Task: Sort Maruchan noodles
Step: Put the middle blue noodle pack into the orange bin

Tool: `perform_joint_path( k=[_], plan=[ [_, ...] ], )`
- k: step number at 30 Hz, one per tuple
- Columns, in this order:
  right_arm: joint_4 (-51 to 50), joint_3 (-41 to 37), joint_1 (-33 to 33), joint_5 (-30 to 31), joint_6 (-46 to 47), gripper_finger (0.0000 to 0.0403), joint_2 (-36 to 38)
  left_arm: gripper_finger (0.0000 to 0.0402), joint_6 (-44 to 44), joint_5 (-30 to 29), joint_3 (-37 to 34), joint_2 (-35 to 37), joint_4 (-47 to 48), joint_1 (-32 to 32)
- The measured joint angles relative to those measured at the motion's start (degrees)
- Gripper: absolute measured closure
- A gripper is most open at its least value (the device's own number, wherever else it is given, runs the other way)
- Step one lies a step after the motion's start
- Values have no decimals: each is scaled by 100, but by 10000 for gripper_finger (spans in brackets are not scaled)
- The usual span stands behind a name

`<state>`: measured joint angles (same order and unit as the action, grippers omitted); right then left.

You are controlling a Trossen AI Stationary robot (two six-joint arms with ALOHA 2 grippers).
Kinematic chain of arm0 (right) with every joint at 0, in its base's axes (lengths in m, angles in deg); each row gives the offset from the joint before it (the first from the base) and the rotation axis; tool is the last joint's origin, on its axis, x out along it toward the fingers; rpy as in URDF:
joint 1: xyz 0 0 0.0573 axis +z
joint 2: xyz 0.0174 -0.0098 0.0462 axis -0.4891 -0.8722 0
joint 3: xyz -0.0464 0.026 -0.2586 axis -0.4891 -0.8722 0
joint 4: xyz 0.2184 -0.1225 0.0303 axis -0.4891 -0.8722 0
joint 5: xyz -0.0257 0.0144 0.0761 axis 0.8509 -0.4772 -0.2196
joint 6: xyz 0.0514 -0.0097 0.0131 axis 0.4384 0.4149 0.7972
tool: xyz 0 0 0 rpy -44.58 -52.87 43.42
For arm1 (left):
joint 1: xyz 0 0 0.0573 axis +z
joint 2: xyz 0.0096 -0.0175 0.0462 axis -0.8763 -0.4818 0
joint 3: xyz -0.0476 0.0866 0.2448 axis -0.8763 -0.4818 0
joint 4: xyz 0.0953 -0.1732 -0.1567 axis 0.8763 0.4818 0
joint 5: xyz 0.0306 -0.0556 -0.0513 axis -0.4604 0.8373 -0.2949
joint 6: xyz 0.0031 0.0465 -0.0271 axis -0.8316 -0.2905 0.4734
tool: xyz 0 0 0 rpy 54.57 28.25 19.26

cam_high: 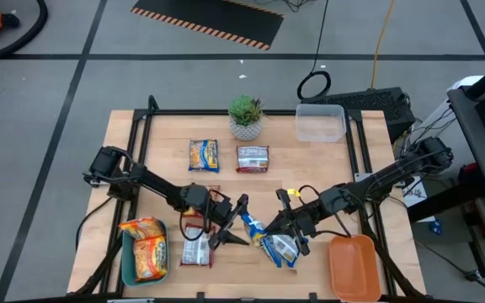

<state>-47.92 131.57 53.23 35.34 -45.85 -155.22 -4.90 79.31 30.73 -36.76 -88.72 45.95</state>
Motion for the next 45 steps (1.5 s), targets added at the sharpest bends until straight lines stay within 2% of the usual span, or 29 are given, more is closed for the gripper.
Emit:
perform_joint_path(
  k=[7,11,15,22,27,30,33,39,42,45],
  plan=[
    [-9,0,0,19,0,403,0,198,-159,41,0,0,20,0],
    [-114,0,0,293,0,403,0,236,-256,21,-2,0,43,0],
    [-175,0,2,306,0,403,0,268,-318,19,-2,0,65,6],
    [-272,-2,0,380,404,394,95,277,-228,45,-2,5,213,115],
    [-858,-4,63,886,987,354,439,278,-187,42,-2,7,507,213],
    [-1358,-4,103,1307,1728,325,711,278,-195,2,-3,7,708,257],
    [-1750,-4,136,1700,2625,300,966,279,-310,-412,-4,7,1026,267],
    [-2491,-4,144,2479,4508,260,1106,279,-394,-1786,-7,7,1480,258],
    [-2746,-4,93,2655,4774,240,1037,279,-473,-2371,-7,7,1649,258],
    [-2816,-11,44,2709,4775,224,1034,279,-504,-2720,-7,7,1802,258]
  ],
)
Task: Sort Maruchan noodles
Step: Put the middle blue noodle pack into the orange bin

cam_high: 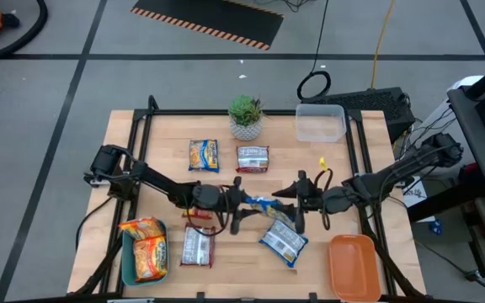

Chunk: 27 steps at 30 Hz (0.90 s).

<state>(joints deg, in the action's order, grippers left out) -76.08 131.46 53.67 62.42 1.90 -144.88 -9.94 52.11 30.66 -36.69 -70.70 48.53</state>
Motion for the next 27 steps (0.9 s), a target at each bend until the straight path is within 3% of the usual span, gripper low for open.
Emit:
perform_joint_path(
  k=[7,11,15,21,27],
  plan=[
    [8,4,-4,16,-475,213,14,279,-179,-754,0,0,342,-4],
    [-448,7,-5,436,-746,213,10,279,-178,-1155,0,0,559,1],
    [-916,7,-74,472,-780,213,4,279,-177,-1419,-2,0,799,11],
    [-1481,7,-317,487,-709,210,-245,279,-134,-1486,-2,0,988,90],
    [-1325,7,-651,455,-886,167,-863,279,-343,-1499,-2,0,1132,114]
  ],
)
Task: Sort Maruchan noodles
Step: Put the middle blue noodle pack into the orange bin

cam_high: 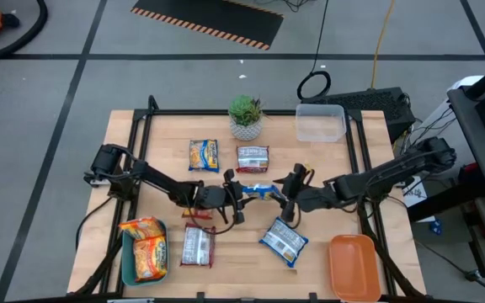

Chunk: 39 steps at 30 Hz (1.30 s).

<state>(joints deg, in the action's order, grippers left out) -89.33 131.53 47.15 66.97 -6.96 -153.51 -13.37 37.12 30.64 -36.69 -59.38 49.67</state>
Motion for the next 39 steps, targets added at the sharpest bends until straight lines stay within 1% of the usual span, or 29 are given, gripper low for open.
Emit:
perform_joint_path(
  k=[4,8,13,18,22,33,36,39],
  plan=[
    [47,2,-206,-79,19,135,-143,279,-118,-4,-2,-1,46,1],
    [63,2,-373,-836,149,126,-143,279,-136,5,-4,-4,97,-3],
    [77,4,-442,-1114,235,142,-208,279,-91,27,-4,-5,122,0],
    [55,4,-531,-1714,338,167,-484,279,-43,19,-4,-11,87,-4],
    [60,2,-559,-1713,260,177,-655,279,-29,18,-4,-11,82,0],
    [331,-7,-622,-1713,-88,182,-600,279,-31,-4,-4,-9,115,0],
    [309,-7,-641,-1721,-76,197,-600,279,-29,-4,-4,-9,113,0],
    [299,-7,-643,-1730,-83,224,-600,279,-29,-4,-4,-9,113,0]
  ],
)
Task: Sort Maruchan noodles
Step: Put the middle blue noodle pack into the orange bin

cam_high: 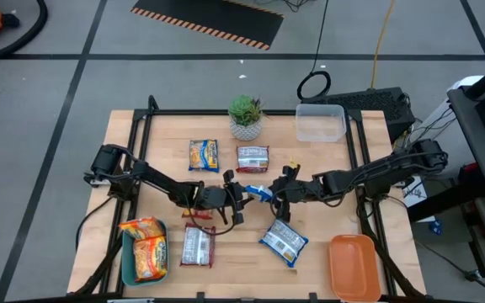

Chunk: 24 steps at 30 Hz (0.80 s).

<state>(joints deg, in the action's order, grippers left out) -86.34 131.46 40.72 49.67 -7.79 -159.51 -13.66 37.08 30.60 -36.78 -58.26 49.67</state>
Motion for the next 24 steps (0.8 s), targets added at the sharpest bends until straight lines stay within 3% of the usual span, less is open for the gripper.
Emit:
perform_joint_path(
  k=[8,15,18,24],
  plan=[
    [-28,2,-39,-259,-100,302,0,279,131,79,0,0,20,0],
    [-76,2,-39,-291,-114,312,85,275,499,203,0,90,123,0],
    [-189,13,-18,-298,-72,311,310,252,730,452,17,359,332,39],
    [-450,11,232,-275,243,311,899,188,871,562,20,1318,1726,63]
  ],
)
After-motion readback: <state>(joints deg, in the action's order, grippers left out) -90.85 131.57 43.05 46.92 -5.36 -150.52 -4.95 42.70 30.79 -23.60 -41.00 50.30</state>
